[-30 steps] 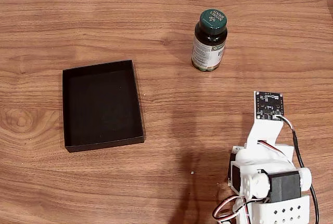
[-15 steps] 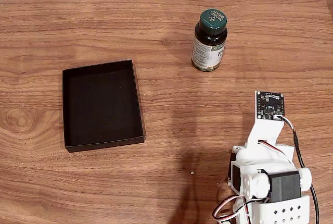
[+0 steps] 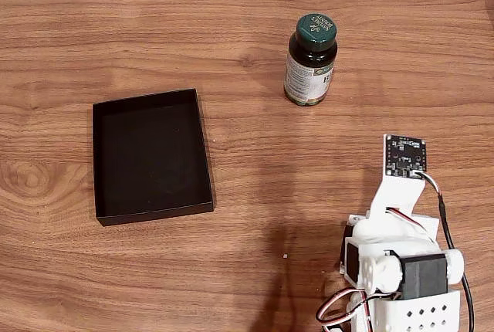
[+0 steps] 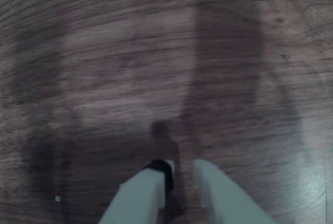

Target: Pick up the pill bottle and place it in the black box.

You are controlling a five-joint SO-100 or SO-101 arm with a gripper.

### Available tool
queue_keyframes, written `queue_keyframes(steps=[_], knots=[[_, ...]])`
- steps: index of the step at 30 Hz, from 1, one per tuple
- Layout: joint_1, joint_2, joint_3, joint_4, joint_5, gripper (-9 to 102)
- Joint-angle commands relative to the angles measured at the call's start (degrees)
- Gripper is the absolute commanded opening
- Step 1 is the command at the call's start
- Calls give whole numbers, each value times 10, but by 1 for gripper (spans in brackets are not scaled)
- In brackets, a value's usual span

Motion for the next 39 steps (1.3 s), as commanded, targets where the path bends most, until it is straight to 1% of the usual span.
queue_keyframes(steps=[1,10,13,39], knots=[[4,-3,-9,91,-24,1],[4,-3,-9,91,-24,1],[3,-3,-9,91,-9,1],[4,-3,-9,91,-15,1]])
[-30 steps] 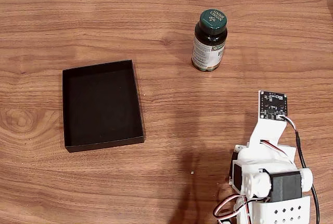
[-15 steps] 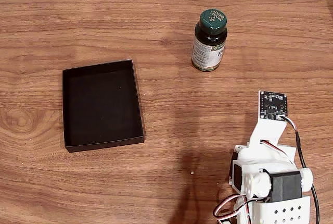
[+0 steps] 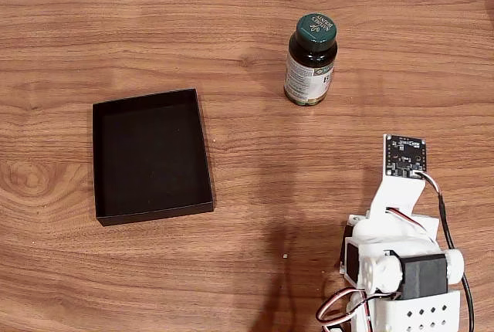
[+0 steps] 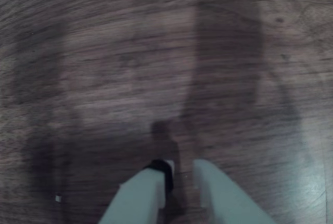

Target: Pick up the pill bottle and place it in the black box.

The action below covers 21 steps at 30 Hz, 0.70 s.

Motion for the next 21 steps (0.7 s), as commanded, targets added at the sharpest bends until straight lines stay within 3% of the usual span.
queue_keyframes(steps=[1,11,21], knots=[[4,-3,-9,91,-15,1],[-11,-11,-9,86,7,4],[10,-4,-9,-5,23,13]])
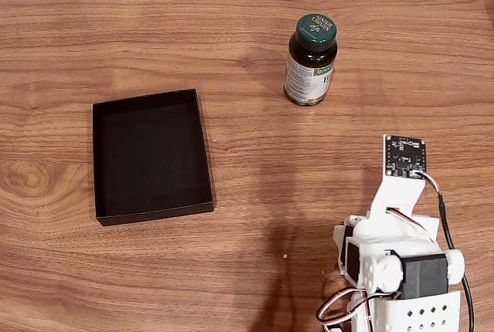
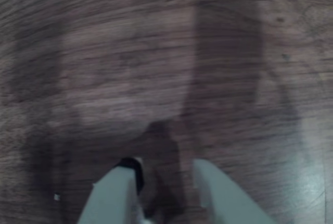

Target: Pick up the pill bottle and place it in the black box.

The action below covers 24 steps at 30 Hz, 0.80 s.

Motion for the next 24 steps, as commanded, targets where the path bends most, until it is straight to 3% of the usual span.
queue_keyframes(steps=[1,14,24], knots=[[4,-6,-9,-8,17,13],[21,-54,-9,-191,62,20],[48,-174,-9,-506,56,30]])
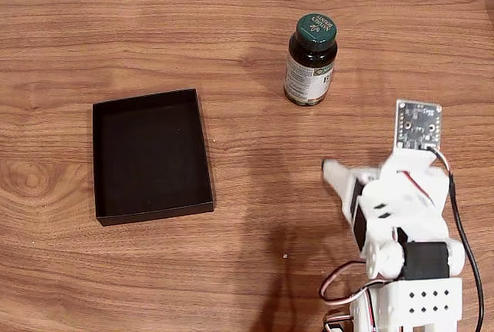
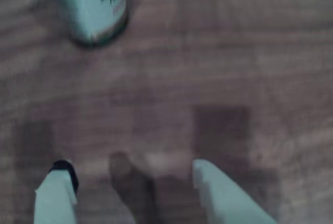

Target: Pick up the pill bottle and place it in the black box.

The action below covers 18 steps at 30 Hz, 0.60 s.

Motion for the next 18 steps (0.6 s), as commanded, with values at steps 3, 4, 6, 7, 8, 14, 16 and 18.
queue_keyframes(steps=[3,4,6,7,8,14,16,18], knots=[[24,-124,-11,-248,-11,33],[27,-148,-11,-282,-10,34],[32,-185,-12,-329,-6,35],[33,-198,-13,-341,-5,36],[34,-207,-13,-350,-5,36],[15,-219,-15,-393,-11,38],[4,-227,-15,-416,-11,39],[-8,-243,-16,-444,-11,39]])
